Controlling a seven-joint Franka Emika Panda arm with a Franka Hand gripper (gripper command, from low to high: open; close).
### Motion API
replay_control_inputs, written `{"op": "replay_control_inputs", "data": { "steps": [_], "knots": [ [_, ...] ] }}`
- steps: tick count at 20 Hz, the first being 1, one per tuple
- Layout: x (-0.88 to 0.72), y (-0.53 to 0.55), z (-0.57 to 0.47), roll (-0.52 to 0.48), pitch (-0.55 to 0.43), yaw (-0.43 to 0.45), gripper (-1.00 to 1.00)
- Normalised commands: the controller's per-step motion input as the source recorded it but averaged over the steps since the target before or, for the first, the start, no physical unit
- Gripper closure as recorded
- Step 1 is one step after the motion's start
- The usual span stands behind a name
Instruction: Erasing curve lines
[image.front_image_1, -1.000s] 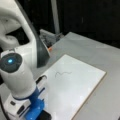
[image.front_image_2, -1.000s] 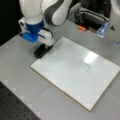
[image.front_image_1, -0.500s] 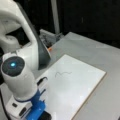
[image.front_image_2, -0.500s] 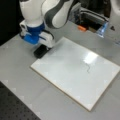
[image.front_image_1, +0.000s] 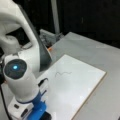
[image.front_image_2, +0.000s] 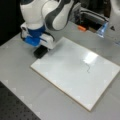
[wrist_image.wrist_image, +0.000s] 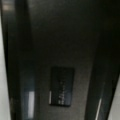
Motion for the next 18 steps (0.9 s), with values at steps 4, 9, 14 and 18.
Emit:
{"op": "replay_control_inputs", "data": {
  "steps": [4, 9, 14, 18],
  "knots": [
    [0.10, -0.04, -0.05, 0.111, -0.063, -0.121, -1.00],
    [0.10, -0.05, -0.05, 0.103, -0.073, -0.111, -1.00],
    [0.10, -0.05, -0.05, 0.105, -0.082, -0.112, -1.00],
    [0.09, -0.04, -0.04, 0.111, -0.088, -0.114, -1.00]
  ]
}}
